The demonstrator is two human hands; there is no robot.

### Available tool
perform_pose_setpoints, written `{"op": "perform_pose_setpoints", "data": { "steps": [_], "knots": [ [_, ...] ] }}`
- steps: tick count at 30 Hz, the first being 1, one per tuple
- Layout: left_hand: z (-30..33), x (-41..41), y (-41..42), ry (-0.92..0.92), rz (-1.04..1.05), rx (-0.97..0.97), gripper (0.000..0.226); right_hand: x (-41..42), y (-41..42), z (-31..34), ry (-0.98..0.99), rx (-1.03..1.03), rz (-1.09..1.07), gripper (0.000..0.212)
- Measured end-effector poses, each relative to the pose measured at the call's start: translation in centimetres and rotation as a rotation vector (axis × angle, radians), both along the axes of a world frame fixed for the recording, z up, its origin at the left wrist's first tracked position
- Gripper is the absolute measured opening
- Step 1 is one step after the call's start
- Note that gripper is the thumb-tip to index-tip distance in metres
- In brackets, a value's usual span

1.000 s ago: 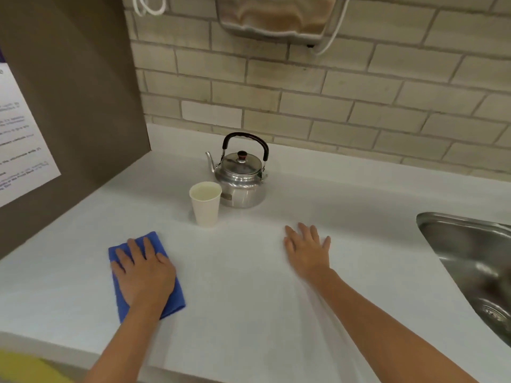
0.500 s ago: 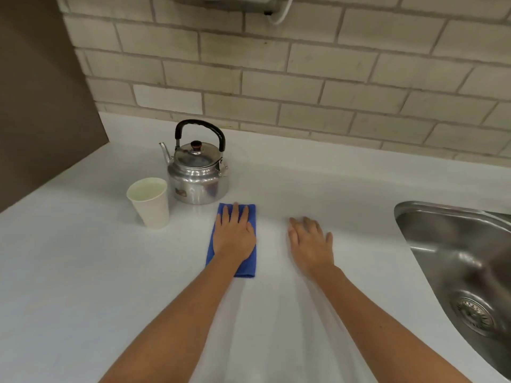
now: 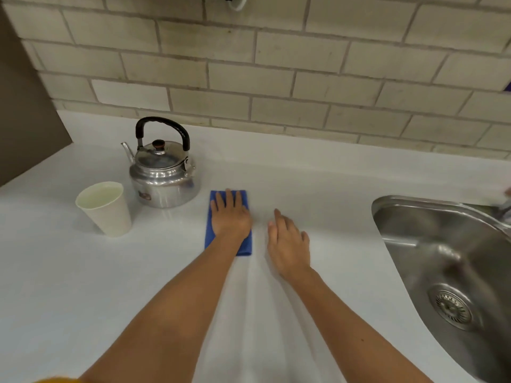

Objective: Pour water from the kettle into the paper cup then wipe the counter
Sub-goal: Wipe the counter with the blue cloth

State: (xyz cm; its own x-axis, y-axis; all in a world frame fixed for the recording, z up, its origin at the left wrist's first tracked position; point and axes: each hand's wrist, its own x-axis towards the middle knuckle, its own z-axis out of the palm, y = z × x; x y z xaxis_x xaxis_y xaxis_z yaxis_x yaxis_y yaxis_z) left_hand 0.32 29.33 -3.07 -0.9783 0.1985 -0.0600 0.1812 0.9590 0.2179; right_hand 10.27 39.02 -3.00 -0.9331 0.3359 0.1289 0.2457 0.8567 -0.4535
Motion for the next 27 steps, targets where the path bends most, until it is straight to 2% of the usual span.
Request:
{"op": "perform_pose_setpoints", "data": {
  "steps": [3, 6, 10, 12, 16, 19, 24, 27],
  "knots": [
    [-0.4, 1.3, 0.4, 0.033, -0.152, 0.020, 0.052, -0.2, 0.7, 0.7, 0.021, -0.070, -0.012, 0.045],
    [-1.7, 5.0, -2.7, 0.141, -0.245, 0.057, 0.052, -0.9, 0.0, 0.9, -0.028, -0.010, -0.028, 0.044],
    [-1.9, 4.8, -8.8, 0.144, -0.042, 0.078, 0.052, -1.4, -2.0, 0.1, -0.144, 0.109, 0.014, 0.045],
    [-1.1, 3.1, -8.8, 0.126, 0.029, 0.031, 0.052, -1.3, -2.4, -0.6, -0.162, 0.128, 0.018, 0.045],
    [-0.1, 1.4, -3.8, 0.049, 0.002, 0.035, 0.053, -1.0, -1.9, -1.1, -0.111, 0.098, 0.010, 0.046],
    [-0.2, 2.6, -3.7, 0.057, -0.062, 0.054, 0.053, -0.8, -2.2, -0.8, -0.096, 0.016, -0.006, 0.047],
    [-1.2, 9.5, -11.1, 0.087, -0.094, 0.115, 0.053, -0.7, -5.5, -0.3, -0.139, 0.069, -0.044, 0.047],
    [-1.5, 13.0, -19.2, 0.118, 0.000, 0.104, 0.053, -1.0, -8.8, -0.1, -0.149, 0.116, 0.013, 0.048]
  ]
}}
